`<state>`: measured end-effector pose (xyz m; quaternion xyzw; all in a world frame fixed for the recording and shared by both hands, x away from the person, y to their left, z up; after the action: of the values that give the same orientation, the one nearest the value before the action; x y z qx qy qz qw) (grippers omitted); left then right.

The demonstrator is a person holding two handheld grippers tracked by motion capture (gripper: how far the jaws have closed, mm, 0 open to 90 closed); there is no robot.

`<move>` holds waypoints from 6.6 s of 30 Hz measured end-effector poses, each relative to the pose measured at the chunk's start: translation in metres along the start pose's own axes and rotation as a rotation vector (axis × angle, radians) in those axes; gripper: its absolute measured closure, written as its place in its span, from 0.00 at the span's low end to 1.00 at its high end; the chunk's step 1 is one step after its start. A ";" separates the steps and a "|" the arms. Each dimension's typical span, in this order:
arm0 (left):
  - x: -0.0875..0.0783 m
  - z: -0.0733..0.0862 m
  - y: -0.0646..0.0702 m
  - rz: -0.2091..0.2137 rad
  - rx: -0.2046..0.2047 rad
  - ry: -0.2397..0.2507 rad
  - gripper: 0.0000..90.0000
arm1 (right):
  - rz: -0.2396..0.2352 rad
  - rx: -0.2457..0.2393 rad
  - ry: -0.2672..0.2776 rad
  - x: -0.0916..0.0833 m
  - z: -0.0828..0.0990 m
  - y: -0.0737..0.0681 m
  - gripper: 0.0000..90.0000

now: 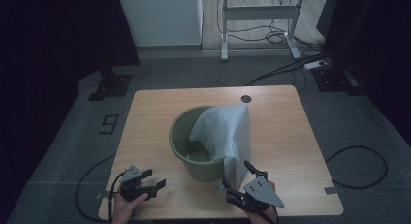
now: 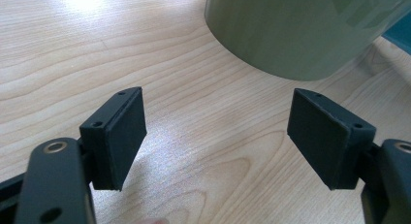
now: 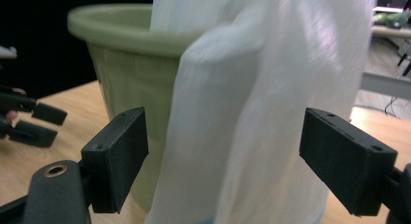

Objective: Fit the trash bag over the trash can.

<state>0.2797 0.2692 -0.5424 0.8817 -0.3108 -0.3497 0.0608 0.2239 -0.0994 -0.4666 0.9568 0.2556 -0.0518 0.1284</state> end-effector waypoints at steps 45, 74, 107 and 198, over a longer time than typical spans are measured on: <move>-0.068 -0.097 0.099 -0.005 0.030 0.275 0.30 | 0.173 0.092 0.206 0.000 -0.102 0.117 0.98; -0.057 -0.135 0.165 0.044 0.147 0.335 0.17 | -0.045 -0.040 0.142 0.047 -0.131 0.045 0.98; -0.049 -0.137 0.155 0.061 0.083 0.452 0.99 | 0.036 0.034 0.054 0.009 -0.050 0.019 0.35; -0.044 -0.088 0.114 0.137 0.016 0.391 0.95 | -0.021 0.024 0.166 -0.001 -0.054 0.045 0.97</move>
<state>0.2552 0.1947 -0.4142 0.9100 -0.3553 -0.1643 0.1365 0.2478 -0.1229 -0.4043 0.9566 0.2747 0.0232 0.0949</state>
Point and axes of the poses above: each handheld gripper's, and its own axes: x roughly forward along the jaws, z roughly out of its underside, y roughly to its right, the point moved 2 cm from there along x, roughly forward along the jaws, and after that the axes turned 9 degrees about -x, right-handed, at the moved point
